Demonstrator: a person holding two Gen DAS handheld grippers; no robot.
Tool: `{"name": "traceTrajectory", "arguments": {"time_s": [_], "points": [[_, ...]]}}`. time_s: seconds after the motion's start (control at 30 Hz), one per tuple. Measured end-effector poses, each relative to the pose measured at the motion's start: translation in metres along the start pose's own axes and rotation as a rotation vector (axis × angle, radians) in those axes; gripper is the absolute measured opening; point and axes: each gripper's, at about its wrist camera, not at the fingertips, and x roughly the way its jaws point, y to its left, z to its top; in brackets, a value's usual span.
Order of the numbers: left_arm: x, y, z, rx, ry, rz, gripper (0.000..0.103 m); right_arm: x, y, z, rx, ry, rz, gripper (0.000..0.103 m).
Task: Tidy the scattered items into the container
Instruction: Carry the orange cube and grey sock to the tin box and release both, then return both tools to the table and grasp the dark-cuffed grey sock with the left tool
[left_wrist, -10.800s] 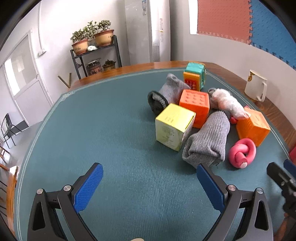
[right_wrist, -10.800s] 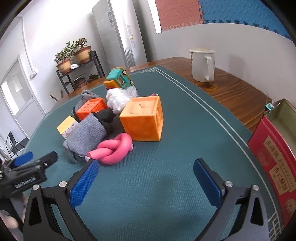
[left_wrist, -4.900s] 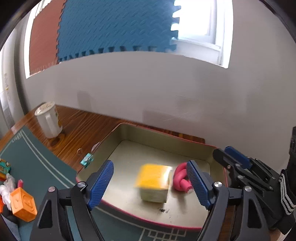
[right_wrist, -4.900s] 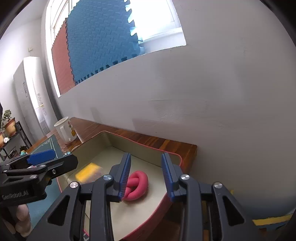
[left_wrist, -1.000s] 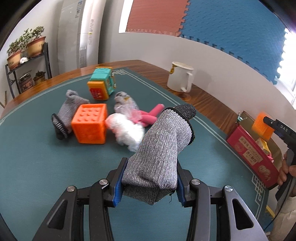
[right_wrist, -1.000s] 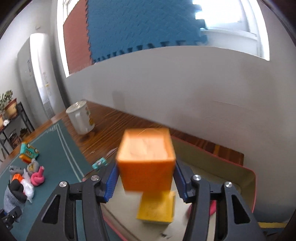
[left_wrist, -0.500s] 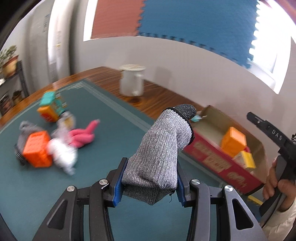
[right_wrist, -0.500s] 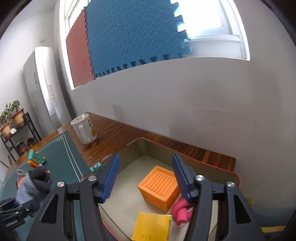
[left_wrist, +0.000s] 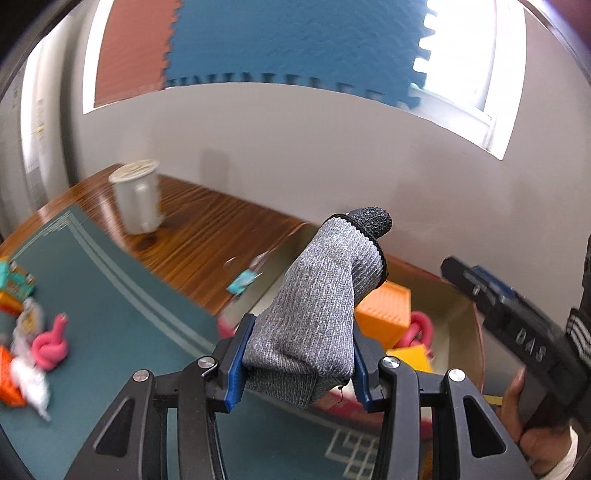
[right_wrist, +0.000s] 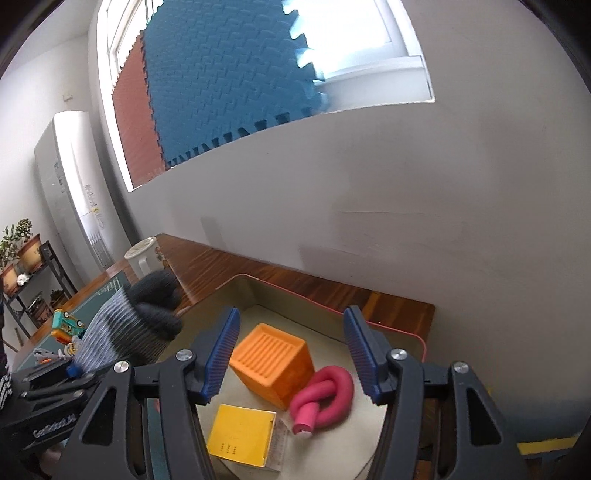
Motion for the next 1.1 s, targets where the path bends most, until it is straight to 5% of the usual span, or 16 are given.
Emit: {"name": "traceTrajectory", "arguments": {"time_s": [0.27, 0.63, 1.1], "points": [[0.016, -0.009, 0.01, 0.011, 0.007, -0.038, 0.061, 0.001, 0.0, -0.003, -0.001, 0.01, 0.004, 0.062], [-0.005, 0.034, 0.0, -0.074, -0.011, 0.011, 0.061, 0.002, 0.035, -0.011, -0.049, 0.031, 0.066, 0.062], [-0.065, 0.128, -0.041, -0.224, -0.03, 0.186, 0.061, 0.004, 0.117, -0.037, -0.178, 0.094, 0.21, 0.063]]}}
